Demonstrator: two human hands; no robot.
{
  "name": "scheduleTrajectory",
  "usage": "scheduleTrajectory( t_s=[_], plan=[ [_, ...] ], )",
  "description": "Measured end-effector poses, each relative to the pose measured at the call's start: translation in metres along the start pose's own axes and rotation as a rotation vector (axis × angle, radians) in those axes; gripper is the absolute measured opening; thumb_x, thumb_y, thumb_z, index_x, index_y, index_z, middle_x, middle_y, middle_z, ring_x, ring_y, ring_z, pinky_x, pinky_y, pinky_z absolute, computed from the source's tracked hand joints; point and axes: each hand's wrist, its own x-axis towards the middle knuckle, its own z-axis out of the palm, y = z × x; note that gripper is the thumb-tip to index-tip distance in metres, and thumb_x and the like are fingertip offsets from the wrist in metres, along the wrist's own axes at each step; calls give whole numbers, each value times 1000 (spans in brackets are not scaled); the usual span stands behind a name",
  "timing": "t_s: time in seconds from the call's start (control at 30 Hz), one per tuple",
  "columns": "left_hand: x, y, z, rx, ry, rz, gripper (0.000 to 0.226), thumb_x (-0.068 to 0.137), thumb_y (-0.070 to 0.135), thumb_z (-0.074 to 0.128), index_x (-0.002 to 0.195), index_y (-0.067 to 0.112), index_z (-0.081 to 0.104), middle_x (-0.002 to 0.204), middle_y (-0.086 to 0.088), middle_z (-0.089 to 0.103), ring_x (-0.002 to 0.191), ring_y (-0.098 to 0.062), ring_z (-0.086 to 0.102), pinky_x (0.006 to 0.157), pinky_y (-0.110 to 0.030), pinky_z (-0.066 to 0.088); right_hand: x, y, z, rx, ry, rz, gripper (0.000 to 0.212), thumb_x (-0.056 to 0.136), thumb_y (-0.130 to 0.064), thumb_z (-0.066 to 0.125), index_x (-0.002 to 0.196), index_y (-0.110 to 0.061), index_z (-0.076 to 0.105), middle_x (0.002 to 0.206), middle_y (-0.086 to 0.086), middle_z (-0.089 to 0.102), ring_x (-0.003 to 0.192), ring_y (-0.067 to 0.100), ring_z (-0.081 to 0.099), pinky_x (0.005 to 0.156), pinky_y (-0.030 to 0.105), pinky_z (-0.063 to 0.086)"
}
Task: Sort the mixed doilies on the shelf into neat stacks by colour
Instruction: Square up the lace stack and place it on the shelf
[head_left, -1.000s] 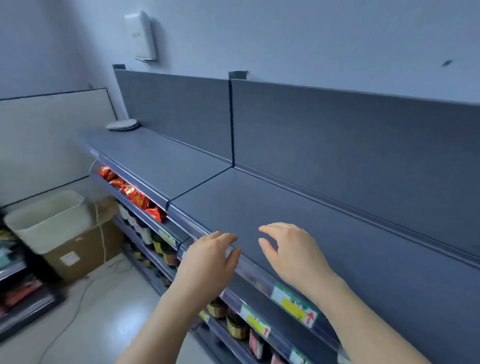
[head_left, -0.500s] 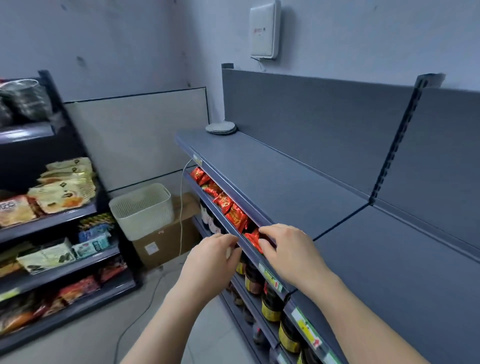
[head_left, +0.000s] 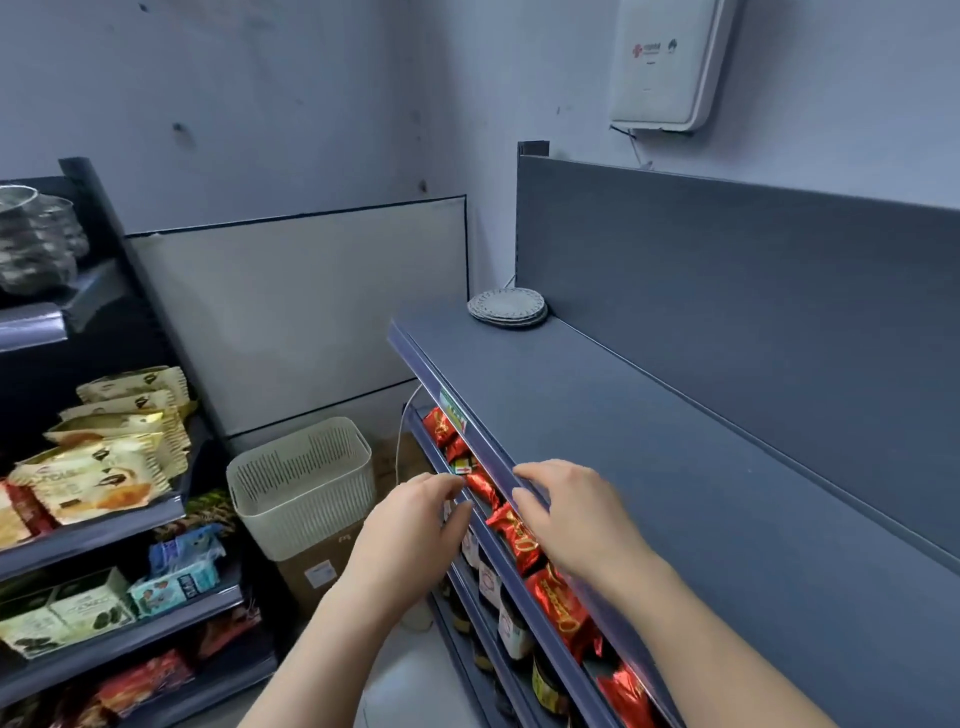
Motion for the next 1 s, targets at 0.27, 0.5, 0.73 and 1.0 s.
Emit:
scheduleTrajectory(
  t_s=[0.27, 0.5, 0.73, 1.0],
  plan=[
    [167, -85, 5, -44, -26, 116, 31, 92, 38, 49, 119, 28, 60, 113, 10, 64, 102, -10, 58, 89, -27, 48, 159, -6, 45, 9, 71, 149, 37, 96, -35, 44, 130, -26, 55, 135, -5, 57, 124, 19, 52, 104, 34, 42],
    [310, -138, 8, -52, -167, 233, 38, 93, 37, 49, 129, 24, 54, 123, 8, 60, 113, -12, 55, 96, -30, 46, 268, -7, 62, 69, 176, 393, 37, 96, -36, 45, 129, -25, 57, 133, -6, 58, 121, 18, 54, 100, 35, 44],
    [437, -153, 44, -112, -281, 219, 44, 92, 36, 51, 131, 16, 50, 126, -3, 59, 112, -20, 57, 94, -34, 46, 352, 29, 66, 105, 297, 592, 44, 95, -41, 47, 135, -23, 50, 132, 2, 56, 114, 23, 55, 95, 36, 46],
    [542, -140, 97, -44, -369, 158, 44, 87, 55, 50, 95, 13, 45, 105, -12, 60, 101, -33, 54, 79, -39, 45, 439, 78, 68, 132, 324, 688, 50, 90, -46, 49, 134, -23, 41, 129, 7, 52, 118, 28, 50, 95, 41, 45]
  ],
)
